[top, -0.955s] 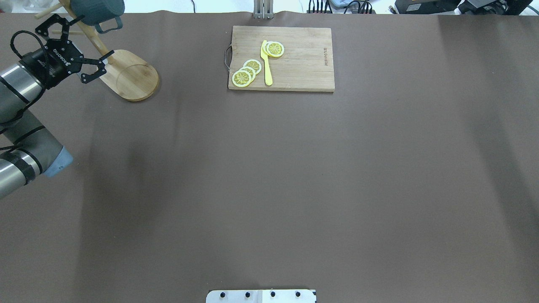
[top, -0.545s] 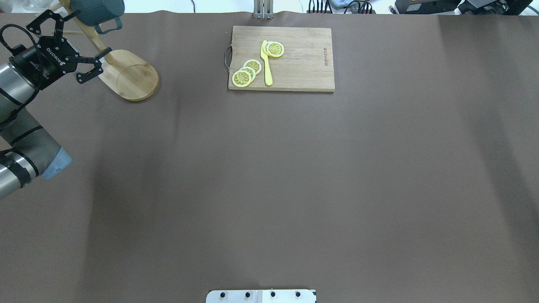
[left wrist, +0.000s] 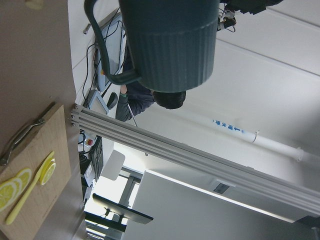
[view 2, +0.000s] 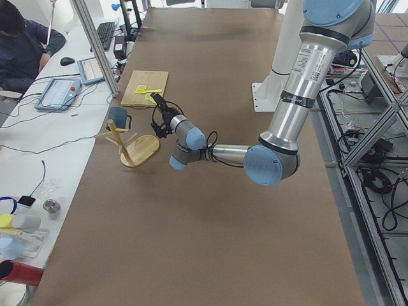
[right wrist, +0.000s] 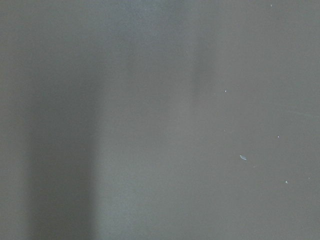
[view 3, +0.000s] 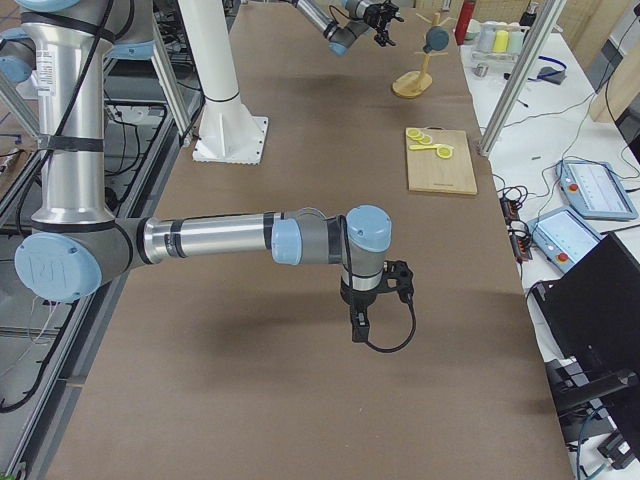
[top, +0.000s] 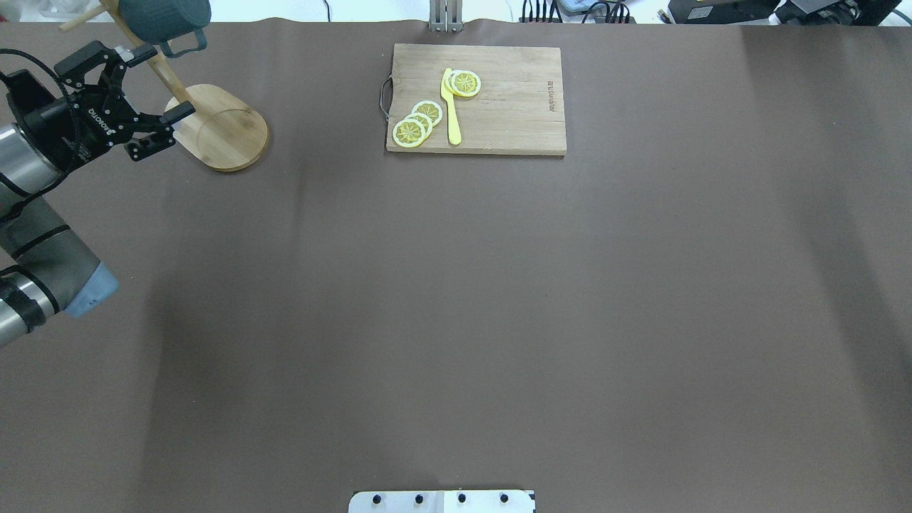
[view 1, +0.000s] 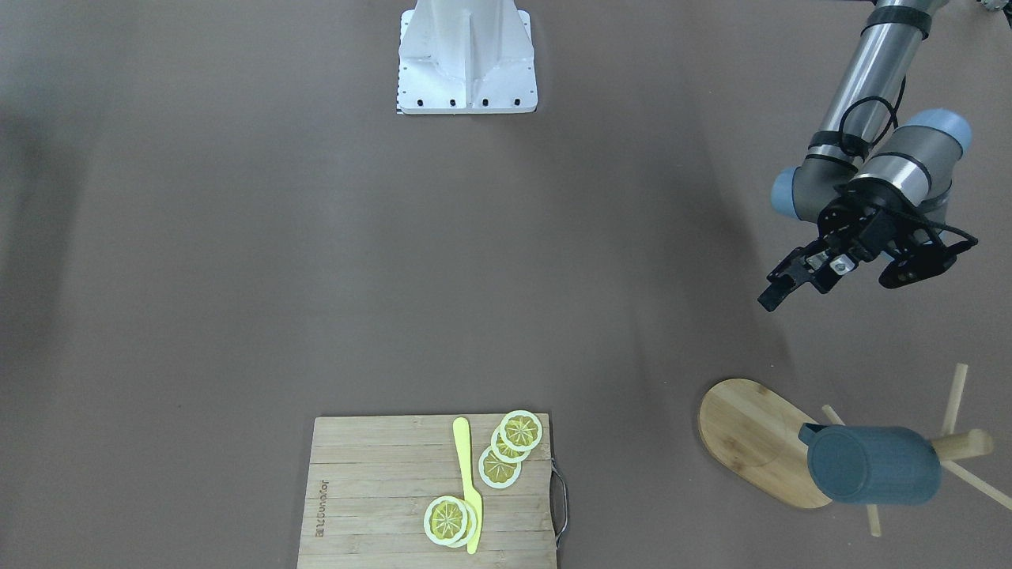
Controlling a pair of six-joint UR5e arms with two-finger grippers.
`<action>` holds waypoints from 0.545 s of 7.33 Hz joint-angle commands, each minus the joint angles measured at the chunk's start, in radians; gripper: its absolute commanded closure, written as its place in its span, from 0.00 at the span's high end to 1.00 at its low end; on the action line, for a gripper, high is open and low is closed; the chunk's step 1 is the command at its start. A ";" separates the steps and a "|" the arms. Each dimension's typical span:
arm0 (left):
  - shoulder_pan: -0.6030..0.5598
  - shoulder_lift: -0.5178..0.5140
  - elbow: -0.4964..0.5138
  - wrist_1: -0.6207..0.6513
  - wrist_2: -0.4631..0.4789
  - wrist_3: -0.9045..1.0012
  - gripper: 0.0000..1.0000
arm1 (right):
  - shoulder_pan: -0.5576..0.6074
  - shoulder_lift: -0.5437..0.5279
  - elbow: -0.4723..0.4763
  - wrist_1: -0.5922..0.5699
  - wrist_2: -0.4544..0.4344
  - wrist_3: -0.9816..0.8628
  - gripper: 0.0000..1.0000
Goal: Hang cup on storage rack
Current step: 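Open the left gripper and draw it back from the rack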
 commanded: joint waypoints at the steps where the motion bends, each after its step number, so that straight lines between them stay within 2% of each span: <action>1: 0.007 0.033 -0.021 0.001 -0.058 0.268 0.99 | 0.000 -0.001 0.000 0.000 0.001 0.001 1.00; 4: 0.007 0.073 -0.019 0.004 -0.098 0.648 0.98 | 0.000 -0.001 -0.004 0.000 0.001 -0.001 1.00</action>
